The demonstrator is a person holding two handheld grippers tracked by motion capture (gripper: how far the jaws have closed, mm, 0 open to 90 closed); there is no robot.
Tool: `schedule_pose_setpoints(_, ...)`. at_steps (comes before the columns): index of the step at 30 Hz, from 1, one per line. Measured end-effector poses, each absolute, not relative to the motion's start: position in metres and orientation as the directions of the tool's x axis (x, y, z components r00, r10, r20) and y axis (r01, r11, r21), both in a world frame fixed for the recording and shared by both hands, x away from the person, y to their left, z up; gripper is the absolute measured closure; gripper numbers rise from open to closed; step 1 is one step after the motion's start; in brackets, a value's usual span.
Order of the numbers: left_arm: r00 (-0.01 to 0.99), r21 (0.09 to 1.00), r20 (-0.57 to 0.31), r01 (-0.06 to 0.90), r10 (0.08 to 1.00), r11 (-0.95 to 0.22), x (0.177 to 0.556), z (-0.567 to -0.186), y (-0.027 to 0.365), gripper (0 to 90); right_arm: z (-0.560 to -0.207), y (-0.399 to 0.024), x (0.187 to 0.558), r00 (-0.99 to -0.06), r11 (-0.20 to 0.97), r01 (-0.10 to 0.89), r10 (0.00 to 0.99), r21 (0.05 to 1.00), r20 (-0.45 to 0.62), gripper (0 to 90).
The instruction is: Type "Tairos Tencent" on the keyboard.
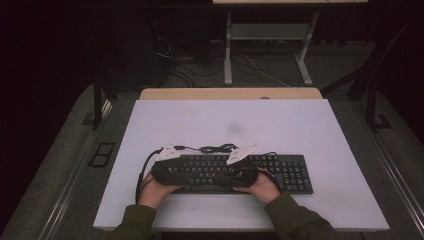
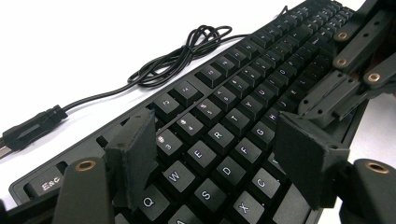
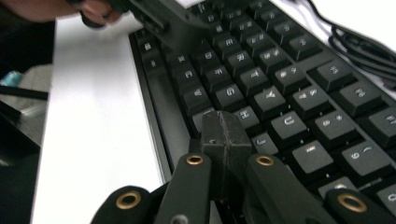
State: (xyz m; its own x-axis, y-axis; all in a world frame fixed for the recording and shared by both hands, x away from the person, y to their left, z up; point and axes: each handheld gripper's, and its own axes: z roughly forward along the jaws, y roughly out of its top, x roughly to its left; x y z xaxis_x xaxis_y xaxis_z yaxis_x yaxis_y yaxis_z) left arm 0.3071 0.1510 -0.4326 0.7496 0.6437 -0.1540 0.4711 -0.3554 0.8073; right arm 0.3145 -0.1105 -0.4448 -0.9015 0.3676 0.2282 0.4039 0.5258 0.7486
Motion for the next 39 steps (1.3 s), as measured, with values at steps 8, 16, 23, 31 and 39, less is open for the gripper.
schedule_pose_setpoints(8,0.75,0.808,-0.152,0.469,0.643,-0.356,0.307,-0.432,0.151,29.7,-0.444,-0.11,0.314,-0.9,0.525,0.407,0.369,0.747,0.231,89.4)
schedule_pose_setpoints(16,0.749,0.81,-0.152,0.469,0.645,-0.353,0.307,-0.432,0.152,29.6,-0.442,-0.113,0.316,-0.896,0.507,0.415,0.372,0.755,0.243,89.3)
schedule_pose_setpoints(23,0.749,0.81,-0.152,0.468,0.645,-0.352,0.307,-0.432,0.152,29.6,-0.439,-0.116,0.317,-0.893,0.483,0.42,0.369,0.768,0.257,87.7)
schedule_pose_setpoints(31,0.751,0.809,-0.151,0.467,0.643,-0.357,0.307,-0.432,0.152,30.2,-0.436,-0.123,0.32,-0.886,0.453,0.429,0.38,0.781,0.266,75.1)
schedule_pose_setpoints(39,0.762,0.808,-0.162,0.467,0.627,-0.359,0.305,-0.43,0.152,35.1,-0.435,-0.129,0.324,-0.876,0.428,0.434,0.407,0.793,0.259,55.3)
